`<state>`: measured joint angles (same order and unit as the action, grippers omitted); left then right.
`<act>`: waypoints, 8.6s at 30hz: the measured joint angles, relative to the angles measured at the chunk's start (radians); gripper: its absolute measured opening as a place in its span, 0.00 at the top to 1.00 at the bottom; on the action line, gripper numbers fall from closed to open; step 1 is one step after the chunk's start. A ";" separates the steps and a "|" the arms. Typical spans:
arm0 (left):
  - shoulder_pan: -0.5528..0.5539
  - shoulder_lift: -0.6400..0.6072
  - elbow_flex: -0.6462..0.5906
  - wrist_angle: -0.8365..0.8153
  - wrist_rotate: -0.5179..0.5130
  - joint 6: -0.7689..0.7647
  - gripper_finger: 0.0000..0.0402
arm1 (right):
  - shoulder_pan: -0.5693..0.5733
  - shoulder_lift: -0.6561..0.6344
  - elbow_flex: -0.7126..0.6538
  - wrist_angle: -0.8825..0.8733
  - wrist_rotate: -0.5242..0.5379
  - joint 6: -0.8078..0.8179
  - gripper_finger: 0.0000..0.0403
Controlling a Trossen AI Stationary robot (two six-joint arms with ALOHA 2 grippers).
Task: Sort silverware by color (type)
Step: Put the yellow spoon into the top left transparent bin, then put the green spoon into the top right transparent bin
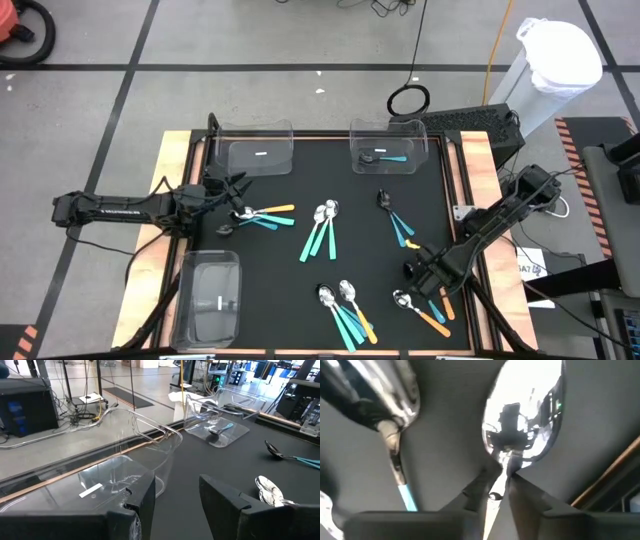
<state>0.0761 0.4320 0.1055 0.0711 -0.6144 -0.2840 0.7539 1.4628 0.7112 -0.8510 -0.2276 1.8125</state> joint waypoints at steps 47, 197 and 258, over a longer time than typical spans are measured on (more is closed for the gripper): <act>0.000 0.000 0.001 -0.021 0.063 -0.078 0.62 | -0.905 0.056 0.553 0.241 0.325 -1.636 1.00; -0.079 0.605 0.179 0.337 0.322 0.030 0.62 | -1.005 -0.079 0.199 0.701 0.203 -1.603 0.72; -0.122 1.384 0.752 -0.008 0.400 -0.293 0.94 | -0.990 0.008 0.163 0.503 0.334 -1.377 0.72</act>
<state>-0.0459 1.8164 0.8577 0.0629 -0.2142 -0.5767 -0.2356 1.4708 0.8745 -0.3484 0.1061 0.4356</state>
